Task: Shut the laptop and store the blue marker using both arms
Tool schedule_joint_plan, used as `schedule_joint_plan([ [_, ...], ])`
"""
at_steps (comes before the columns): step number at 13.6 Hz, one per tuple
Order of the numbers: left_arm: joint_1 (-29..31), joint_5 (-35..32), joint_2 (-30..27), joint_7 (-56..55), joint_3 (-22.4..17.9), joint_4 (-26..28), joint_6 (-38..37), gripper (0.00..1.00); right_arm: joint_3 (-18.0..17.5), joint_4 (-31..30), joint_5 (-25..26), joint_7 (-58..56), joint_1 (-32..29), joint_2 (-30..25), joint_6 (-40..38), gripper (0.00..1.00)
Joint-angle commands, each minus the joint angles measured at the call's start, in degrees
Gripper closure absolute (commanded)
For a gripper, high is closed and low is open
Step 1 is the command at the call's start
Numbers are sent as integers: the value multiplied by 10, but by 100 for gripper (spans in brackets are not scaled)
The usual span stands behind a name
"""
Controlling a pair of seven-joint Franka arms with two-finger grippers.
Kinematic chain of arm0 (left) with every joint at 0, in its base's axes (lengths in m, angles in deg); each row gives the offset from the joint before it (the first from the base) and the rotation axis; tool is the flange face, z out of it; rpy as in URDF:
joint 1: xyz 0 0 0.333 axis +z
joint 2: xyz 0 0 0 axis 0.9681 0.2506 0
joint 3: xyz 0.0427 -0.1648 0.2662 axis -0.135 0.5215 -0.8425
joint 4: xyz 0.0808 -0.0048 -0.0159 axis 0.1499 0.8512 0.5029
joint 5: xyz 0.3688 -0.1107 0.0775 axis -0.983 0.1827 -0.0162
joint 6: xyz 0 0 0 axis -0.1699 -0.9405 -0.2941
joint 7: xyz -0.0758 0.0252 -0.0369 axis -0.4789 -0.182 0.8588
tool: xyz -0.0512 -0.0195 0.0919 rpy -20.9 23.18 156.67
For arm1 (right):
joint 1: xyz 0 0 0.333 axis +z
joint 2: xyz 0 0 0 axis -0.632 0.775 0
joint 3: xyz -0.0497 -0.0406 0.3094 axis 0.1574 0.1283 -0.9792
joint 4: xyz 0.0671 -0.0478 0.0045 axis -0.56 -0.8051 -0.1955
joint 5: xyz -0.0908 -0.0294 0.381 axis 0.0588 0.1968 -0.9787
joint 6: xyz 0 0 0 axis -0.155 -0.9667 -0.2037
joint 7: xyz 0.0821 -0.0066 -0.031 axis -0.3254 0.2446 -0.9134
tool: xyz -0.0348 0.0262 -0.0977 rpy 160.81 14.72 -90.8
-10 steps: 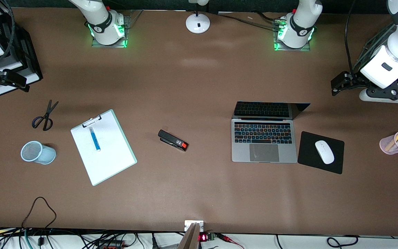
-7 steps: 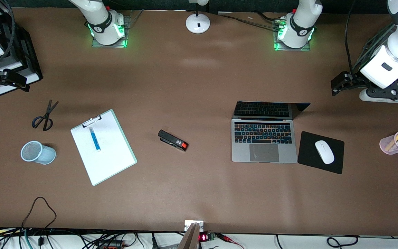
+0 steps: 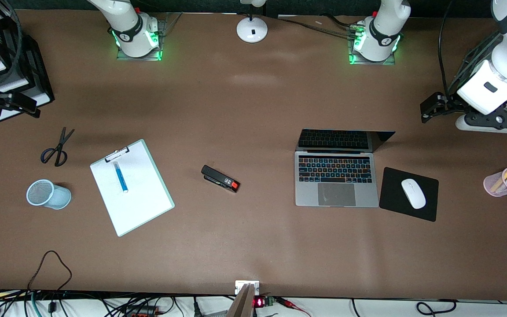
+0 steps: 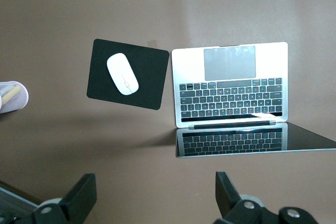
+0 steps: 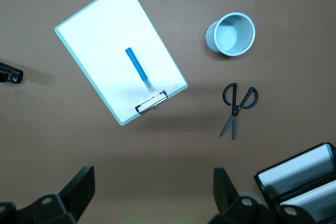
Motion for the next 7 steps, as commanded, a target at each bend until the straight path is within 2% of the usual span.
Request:
schedule_joint_plan([
  [1, -1, -9, 23, 1, -1, -29, -16, 0, -3, 6, 1, -9, 1, 34, 1, 0],
  [7, -2, -2, 44, 13, -1, -49, -26, 0, -3, 6, -4, -9, 19, 119, 99, 0],
])
